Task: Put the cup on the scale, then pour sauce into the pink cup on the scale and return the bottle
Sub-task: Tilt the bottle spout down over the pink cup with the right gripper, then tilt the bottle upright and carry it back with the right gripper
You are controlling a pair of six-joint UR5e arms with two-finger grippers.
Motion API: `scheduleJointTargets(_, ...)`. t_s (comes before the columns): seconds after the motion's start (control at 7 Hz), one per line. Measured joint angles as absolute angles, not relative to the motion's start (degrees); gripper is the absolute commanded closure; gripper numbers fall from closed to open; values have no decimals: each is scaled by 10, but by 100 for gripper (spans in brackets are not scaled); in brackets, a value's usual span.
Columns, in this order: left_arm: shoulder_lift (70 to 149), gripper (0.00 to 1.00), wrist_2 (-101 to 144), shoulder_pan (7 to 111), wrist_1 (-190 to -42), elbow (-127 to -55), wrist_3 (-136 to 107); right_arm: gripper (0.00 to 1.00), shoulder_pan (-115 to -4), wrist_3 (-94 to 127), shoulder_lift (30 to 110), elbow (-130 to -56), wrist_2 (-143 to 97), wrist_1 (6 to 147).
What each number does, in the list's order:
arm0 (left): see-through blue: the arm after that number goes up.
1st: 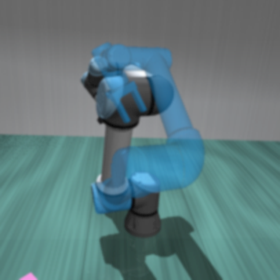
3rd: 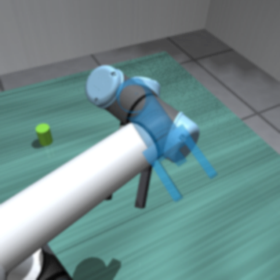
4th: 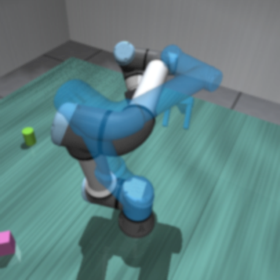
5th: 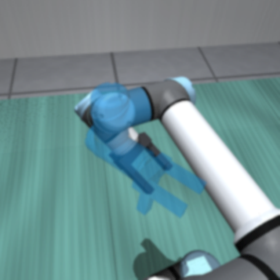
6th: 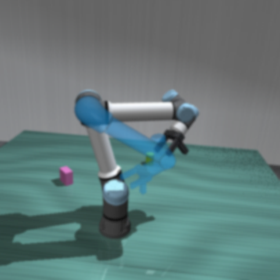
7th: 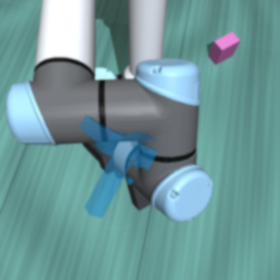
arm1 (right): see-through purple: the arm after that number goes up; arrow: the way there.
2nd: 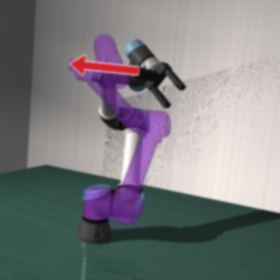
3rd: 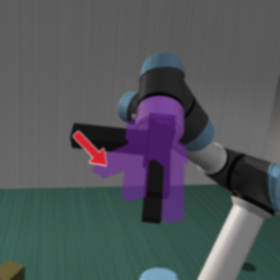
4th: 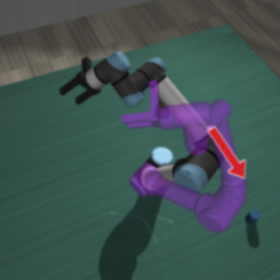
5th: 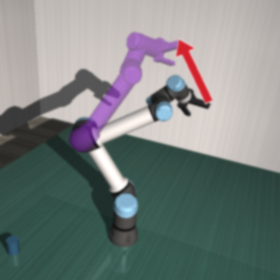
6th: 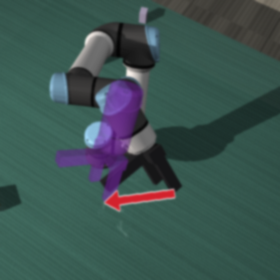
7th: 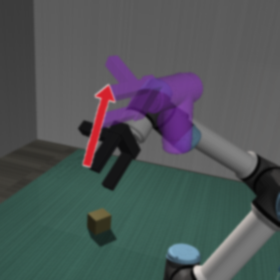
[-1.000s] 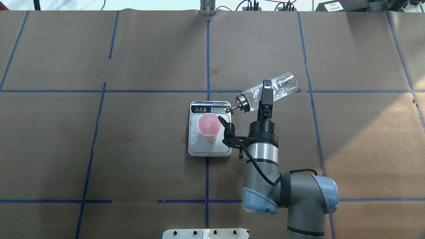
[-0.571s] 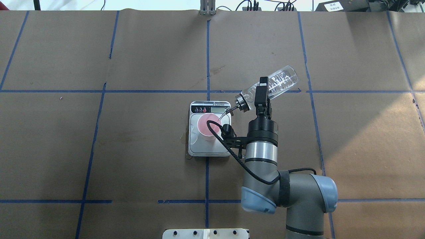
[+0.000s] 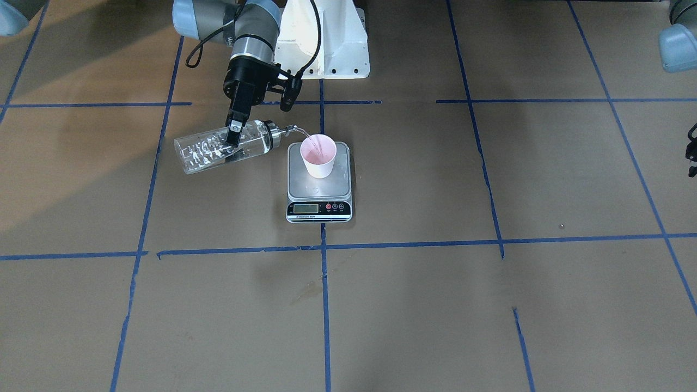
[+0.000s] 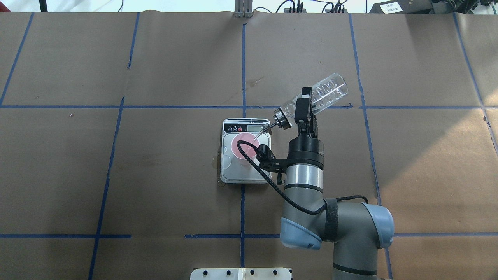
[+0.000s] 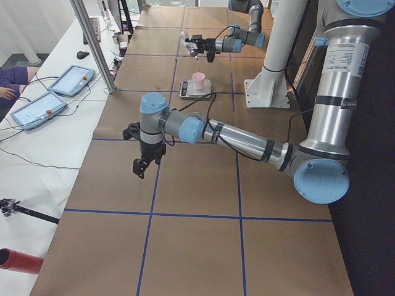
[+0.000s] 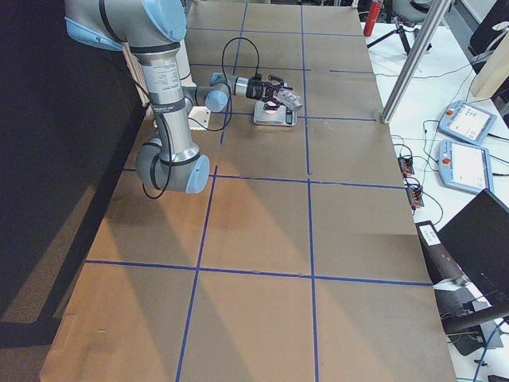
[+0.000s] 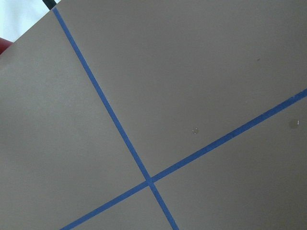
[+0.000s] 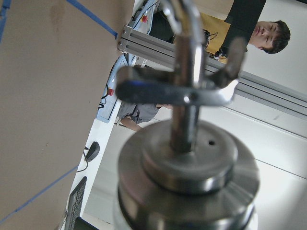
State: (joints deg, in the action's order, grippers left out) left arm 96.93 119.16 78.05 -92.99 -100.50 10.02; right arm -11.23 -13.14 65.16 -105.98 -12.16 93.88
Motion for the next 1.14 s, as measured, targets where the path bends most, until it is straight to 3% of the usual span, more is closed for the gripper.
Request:
scheduleJointTargets(0.86,969,0,1191,782,-929,-1012,99,100,-95,136,646,-1057,-202,931)
scheduleJointTargets(1.14,969,0,1192,782,-929,-1012,99,100,-95,199,648,-1058,-257,843)
